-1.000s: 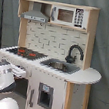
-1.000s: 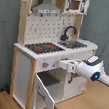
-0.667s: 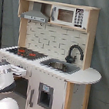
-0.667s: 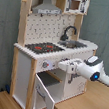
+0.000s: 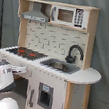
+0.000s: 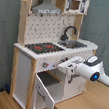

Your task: Play with the kitchen

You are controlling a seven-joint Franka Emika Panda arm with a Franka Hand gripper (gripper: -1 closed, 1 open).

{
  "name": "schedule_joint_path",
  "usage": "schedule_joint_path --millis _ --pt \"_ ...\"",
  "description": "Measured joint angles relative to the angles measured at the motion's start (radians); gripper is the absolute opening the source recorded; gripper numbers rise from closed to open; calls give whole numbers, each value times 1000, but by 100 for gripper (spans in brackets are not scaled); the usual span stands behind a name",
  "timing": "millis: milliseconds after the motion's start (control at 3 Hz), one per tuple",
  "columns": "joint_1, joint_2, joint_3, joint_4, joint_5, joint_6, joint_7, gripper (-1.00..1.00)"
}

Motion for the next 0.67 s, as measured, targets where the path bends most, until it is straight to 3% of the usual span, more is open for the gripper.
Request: schedule_joint_path --millis 333,667 --pt "0 0 0 2 4 0 -77 -100" --pt "0 0 -1 2 6 0 -77 100"
